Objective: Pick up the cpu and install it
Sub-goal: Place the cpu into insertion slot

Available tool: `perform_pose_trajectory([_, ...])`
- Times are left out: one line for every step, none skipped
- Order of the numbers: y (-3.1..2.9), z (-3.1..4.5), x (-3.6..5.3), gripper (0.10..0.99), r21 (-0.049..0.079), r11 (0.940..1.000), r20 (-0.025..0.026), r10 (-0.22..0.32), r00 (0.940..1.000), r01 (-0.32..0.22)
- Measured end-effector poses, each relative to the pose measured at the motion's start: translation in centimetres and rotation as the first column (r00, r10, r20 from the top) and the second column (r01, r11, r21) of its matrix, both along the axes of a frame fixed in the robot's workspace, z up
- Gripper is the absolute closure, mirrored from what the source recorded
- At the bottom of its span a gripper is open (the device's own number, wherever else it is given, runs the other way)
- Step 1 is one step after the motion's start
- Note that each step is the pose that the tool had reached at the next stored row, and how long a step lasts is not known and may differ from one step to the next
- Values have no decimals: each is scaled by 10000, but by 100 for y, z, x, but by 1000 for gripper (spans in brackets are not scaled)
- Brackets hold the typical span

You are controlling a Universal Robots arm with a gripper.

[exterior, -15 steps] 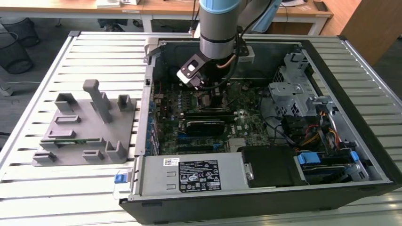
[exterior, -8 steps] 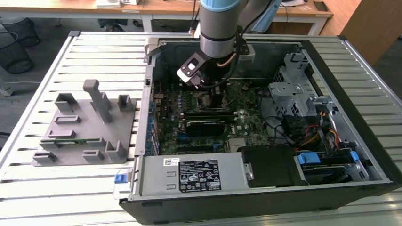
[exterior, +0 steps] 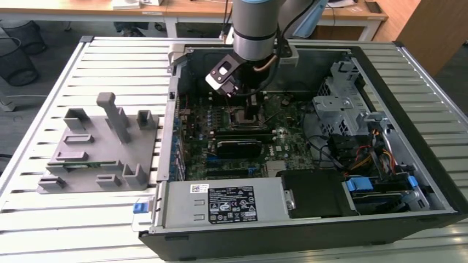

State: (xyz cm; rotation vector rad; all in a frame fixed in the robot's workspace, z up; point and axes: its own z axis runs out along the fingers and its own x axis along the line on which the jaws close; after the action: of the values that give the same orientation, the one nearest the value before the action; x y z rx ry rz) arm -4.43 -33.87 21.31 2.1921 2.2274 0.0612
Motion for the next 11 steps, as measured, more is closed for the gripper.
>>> perform_pose_trajectory([0, 12, 0, 616, -1, 10000, -6, 0, 10000, 0])
perform_pose_trajectory([0, 21, 0, 675, -1, 10000, -11, 0, 10000, 0])
perform_pose_trajectory([0, 29, 1, 733, -1, 10000, -18, 0, 10000, 0])
perform_pose_trajectory([0, 38, 2, 733, -1, 10000, -25, 0, 10000, 0])
perform_pose_trajectory([0, 47, 2, 792, -2, 10000, -31, -1, 10000, 1])
perform_pose_trajectory([0, 56, 2, 851, -2, 10000, -36, -1, 10000, 1])
perform_pose_trajectory([0, 63, 2, 851, -1, 10000, -38, -1, 10000, 1])
perform_pose_trajectory([0, 71, 2, 910, 0, 10000, -40, 0, 10000, 0])
perform_pose_trajectory([0, 78, 2, 969, -1, 10000, -42, -1, 10000, 1])
perform_pose_trajectory([0, 85, 2, 969, -1, 10000, -44, -1, 10000, 1])
perform_pose_trajectory([0, 93, 2, 980, 0, 10000, -44, -1, 10000, 1])
